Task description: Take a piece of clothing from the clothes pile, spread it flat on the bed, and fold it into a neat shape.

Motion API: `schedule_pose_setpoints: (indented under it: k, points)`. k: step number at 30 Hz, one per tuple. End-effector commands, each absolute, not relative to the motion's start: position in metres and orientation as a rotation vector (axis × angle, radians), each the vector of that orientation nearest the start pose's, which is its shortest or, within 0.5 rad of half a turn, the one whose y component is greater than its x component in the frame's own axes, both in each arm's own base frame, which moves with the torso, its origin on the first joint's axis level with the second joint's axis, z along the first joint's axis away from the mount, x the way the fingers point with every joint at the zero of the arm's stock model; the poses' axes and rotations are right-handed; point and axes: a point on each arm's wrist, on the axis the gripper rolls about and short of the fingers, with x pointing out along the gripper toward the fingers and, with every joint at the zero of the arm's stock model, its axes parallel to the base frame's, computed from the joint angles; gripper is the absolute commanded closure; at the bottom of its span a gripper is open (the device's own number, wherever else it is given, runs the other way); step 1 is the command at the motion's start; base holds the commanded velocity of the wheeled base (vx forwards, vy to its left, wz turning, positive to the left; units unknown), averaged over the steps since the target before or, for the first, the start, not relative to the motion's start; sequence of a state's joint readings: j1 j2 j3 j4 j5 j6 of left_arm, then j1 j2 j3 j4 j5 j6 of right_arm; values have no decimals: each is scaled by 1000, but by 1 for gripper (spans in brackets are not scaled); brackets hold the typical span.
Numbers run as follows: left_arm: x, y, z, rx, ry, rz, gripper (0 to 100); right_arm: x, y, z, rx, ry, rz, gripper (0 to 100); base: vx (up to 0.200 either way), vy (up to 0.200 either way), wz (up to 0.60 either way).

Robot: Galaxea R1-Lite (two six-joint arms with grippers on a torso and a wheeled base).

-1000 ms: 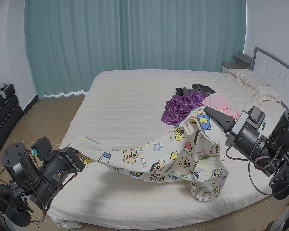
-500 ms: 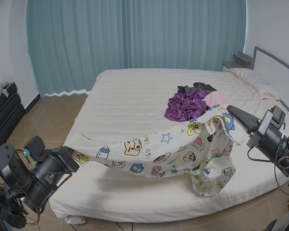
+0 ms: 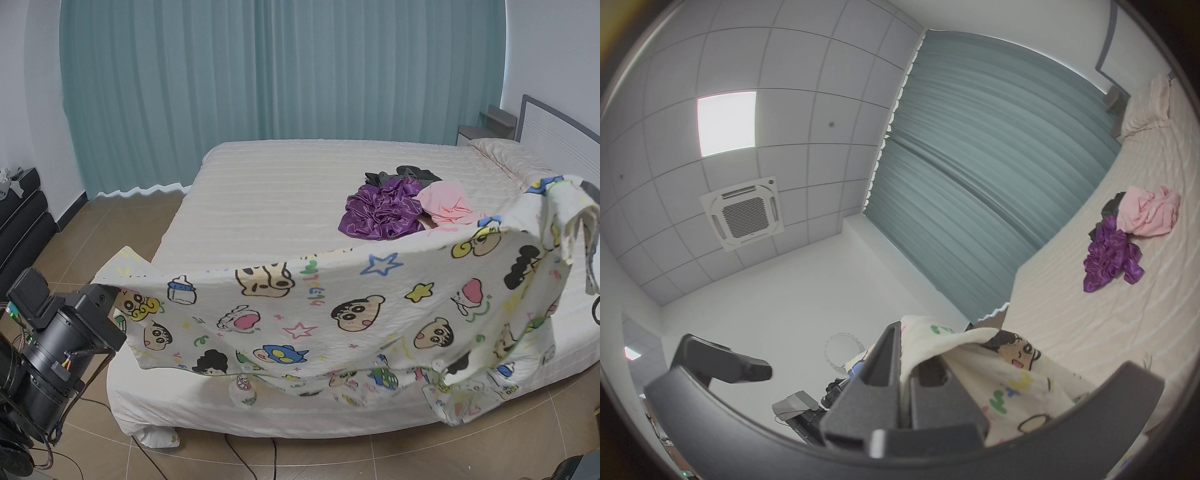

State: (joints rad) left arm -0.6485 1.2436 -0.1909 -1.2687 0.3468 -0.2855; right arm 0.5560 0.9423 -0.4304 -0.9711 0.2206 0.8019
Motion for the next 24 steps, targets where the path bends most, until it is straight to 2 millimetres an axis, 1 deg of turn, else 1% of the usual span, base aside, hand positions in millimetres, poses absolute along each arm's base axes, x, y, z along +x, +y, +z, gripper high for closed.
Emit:
schedule_pose_setpoints:
  k: [1,5,6,11,12,13,16,19,20,24]
  points:
    - [124,-84,198,-396,-178,-329,100,75,50,281,827,-213,912,100,0,0,0]
    - [126,-86,197,-392,-170,-328,100,87,53,276,817,-163,862,100,0,0,0]
    - [126,-86,197,-392,-170,-328,100,87,53,276,817,-163,862,100,0,0,0]
    - [133,-90,184,-344,-80,-308,100,114,57,272,800,-117,773,100,0,0,0]
    - [134,-90,184,-342,-76,-306,100,115,57,272,800,-117,770,100,0,0,0]
    - [136,-92,176,-329,-35,-301,100,128,58,267,793,-91,726,100,0,0,0]
    - [139,-94,169,-342,2,-293,100,146,59,261,778,-59,676,100,0,0,0]
    - [144,-95,169,-379,11,-271,100,168,58,253,761,-27,608,100,0,0,0]
    - [145,-94,169,-379,9,-263,100,170,58,252,759,-23,601,100,0,0,0]
    - [165,-91,168,-369,19,-202,100,194,62,241,742,30,560,100,0,0,0]
